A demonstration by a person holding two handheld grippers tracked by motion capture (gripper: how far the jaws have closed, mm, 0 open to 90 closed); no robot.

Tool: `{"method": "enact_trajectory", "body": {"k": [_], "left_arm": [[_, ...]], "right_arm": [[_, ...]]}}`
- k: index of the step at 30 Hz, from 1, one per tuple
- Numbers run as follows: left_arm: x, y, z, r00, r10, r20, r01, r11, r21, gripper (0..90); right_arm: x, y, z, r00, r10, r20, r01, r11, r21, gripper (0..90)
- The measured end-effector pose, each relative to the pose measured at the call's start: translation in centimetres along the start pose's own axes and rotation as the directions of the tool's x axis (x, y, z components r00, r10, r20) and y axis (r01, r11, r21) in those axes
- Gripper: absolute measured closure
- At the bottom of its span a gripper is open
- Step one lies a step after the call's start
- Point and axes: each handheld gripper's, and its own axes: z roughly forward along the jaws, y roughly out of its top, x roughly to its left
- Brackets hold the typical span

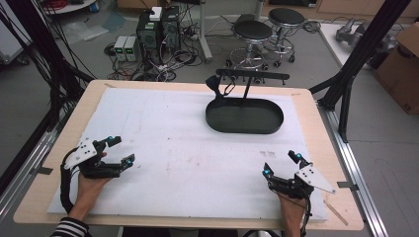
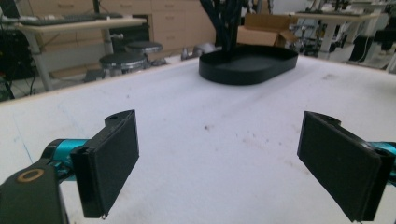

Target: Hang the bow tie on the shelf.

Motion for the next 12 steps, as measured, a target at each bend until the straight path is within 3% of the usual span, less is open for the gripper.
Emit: {"method": "enact_trajectory", "body": {"k": [8,12], "left_arm": [[0.09,-0.43,-0.06,0.9997,-0.023,-0.010,0.023,0.9997,-0.009,12.9],[-0.03,-0.48,-0.06,0.9989,-0.028,-0.037,0.028,0.9995,-0.014,13.0]], "right_arm": [[-0.02,-0.01,-0.05,1.0000,0.004,0.000,-0.004,1.000,-0.003,3.1],[0.03,-0.04,-0.11,1.0000,-0.002,0.001,0.002,1.000,-0.011,3.1]]}}
